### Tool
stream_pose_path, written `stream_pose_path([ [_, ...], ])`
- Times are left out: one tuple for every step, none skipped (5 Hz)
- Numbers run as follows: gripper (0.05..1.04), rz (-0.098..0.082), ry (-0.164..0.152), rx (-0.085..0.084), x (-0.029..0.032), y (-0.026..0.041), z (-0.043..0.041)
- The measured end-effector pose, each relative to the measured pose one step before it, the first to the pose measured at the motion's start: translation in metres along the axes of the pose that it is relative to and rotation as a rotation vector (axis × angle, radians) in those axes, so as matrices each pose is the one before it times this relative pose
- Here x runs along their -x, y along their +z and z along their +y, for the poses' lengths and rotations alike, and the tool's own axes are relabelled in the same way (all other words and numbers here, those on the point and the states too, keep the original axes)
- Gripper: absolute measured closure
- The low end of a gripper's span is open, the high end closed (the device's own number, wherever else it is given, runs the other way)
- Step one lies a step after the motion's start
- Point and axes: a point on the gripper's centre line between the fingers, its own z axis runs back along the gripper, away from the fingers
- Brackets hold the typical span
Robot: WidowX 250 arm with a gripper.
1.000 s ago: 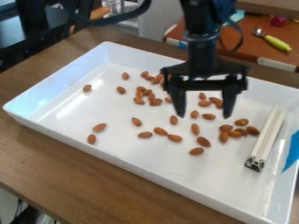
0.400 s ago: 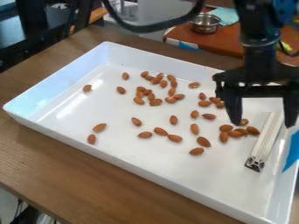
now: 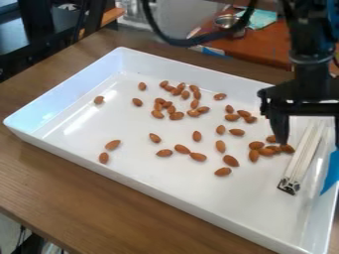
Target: Sweep into pile
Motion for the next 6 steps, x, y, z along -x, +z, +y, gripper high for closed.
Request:
stream_pose_path([
  [0.084, 0.0096, -0.0028, -0.0109, -0.00298, -0.00911, -0.00007],
  [0.084, 0.0023, -0.0019, -0.0327, -0.00060, -0.00608, 0.00538],
  [0.084, -0.0085, -0.0050, -0.0089, -0.00114, -0.00362, 0.00060],
  [0.084, -0.0123, -0.0180, 0.0007, 0.00143, -0.00041, -0.00511],
  [0.084, 0.0000, -0.0010, -0.0061, -0.00023, -0.00713, 0.00067],
  [0.133, -0.0080, 0.0047, -0.0071, -0.00139, -0.00026, 0.00173],
])
